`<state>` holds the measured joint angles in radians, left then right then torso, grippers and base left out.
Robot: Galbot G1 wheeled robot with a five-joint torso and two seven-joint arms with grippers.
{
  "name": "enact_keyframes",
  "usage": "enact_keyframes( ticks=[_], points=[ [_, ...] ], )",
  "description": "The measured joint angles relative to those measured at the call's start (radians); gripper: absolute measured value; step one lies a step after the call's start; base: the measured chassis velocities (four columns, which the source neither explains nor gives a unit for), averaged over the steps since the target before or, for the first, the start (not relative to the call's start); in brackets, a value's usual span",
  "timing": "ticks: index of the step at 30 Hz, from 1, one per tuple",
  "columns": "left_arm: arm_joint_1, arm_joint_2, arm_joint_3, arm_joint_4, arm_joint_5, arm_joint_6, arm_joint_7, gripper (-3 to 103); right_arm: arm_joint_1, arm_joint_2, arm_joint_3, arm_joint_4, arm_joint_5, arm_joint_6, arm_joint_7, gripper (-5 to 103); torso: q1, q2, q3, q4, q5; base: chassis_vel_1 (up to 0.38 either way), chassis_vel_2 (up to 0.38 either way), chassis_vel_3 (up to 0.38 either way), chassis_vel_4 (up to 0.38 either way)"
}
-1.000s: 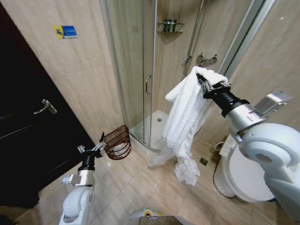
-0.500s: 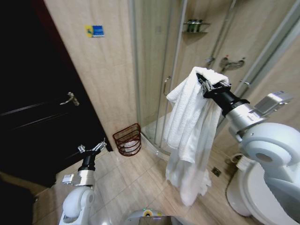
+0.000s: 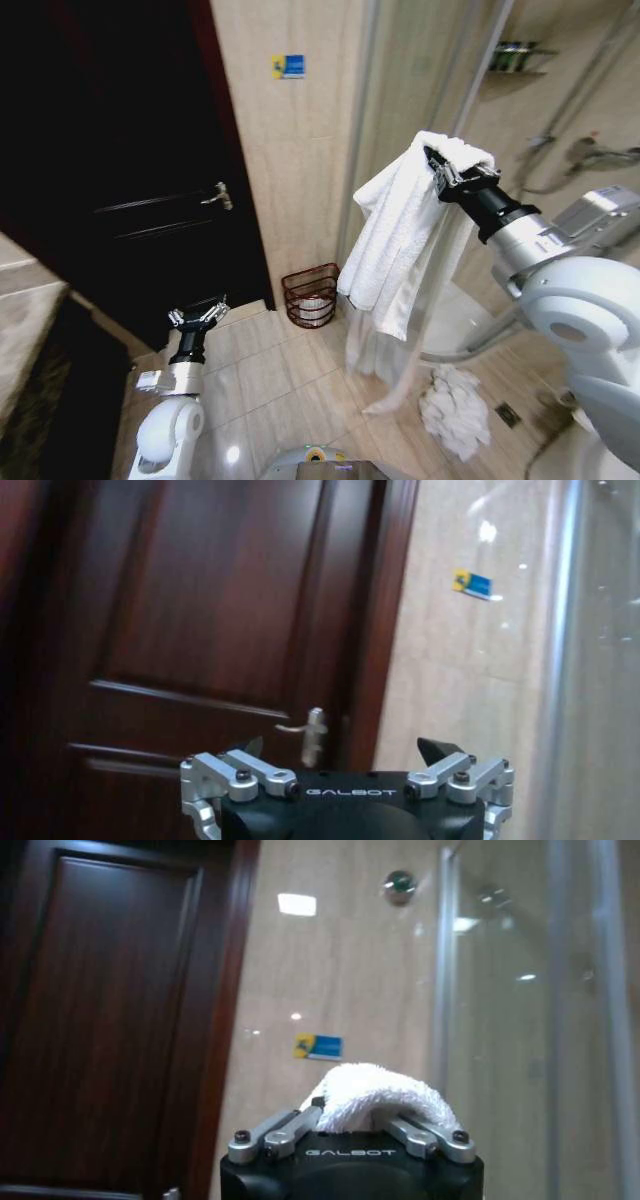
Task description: Discard the used towel into the hamper.
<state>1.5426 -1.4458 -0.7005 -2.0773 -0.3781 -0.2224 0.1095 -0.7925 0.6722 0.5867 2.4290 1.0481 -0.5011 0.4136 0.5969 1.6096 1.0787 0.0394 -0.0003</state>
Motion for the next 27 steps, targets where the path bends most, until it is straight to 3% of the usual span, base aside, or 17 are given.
enact_keyframes(
  ticks=[8, 12, 14, 21, 23, 27],
  points=[
    [-0.003, 0.028, -0.001, 0.037, -0.004, -0.043, 0.009, 100, 0.101, 0.017, -0.054, -0.115, -0.041, 0.0, -0.043, 7, 0.0, 0.0, 0.0, 0.0002, 0.0, 0.064, 0.061, 0.065, 0.063],
    [-0.002, 0.029, 0.006, 0.039, -0.006, -0.045, 0.013, 100, 0.205, -0.003, -0.076, -0.241, -0.033, 0.004, -0.149, 7, 0.0, 0.0, 0.0, -0.0005, 0.0006, 0.0, 0.0, 0.0, 0.0],
    [-0.003, 0.023, 0.01, 0.039, -0.003, -0.042, 0.013, 100, 0.246, -0.009, -0.09, -0.273, -0.013, 0.003, -0.164, 7, 0.0, 0.0, 0.0, -0.0005, 0.0002, 0.0, 0.0, 0.0, 0.0],
    [-0.009, 0.015, 0.029, 0.03, 0.007, -0.021, 0.014, 100, 0.517, -0.007, -0.244, -0.41, 0.037, -0.013, -0.202, 7, 0.0, 0.0, 0.0, -0.0002, -0.0002, 0.0, 0.0, 0.0, 0.0],
    [-0.017, 0.017, 0.029, 0.026, 0.007, -0.013, 0.014, 100, 0.633, 0.014, -0.337, -0.459, 0.052, -0.016, -0.204, 7, 0.0, 0.0, 0.0, 0.0001, 0.0, 0.0, 0.0, 0.0, 0.0],
    [-0.022, 0.016, 0.028, 0.024, 0.006, -0.009, 0.013, 100, 0.736, 0.05, -0.423, -0.523, 0.059, -0.019, -0.198, 7, 0.0, 0.0, 0.0, 0.0004, 0.0, 0.0, 0.0, 0.0, 0.0]
  ],
)
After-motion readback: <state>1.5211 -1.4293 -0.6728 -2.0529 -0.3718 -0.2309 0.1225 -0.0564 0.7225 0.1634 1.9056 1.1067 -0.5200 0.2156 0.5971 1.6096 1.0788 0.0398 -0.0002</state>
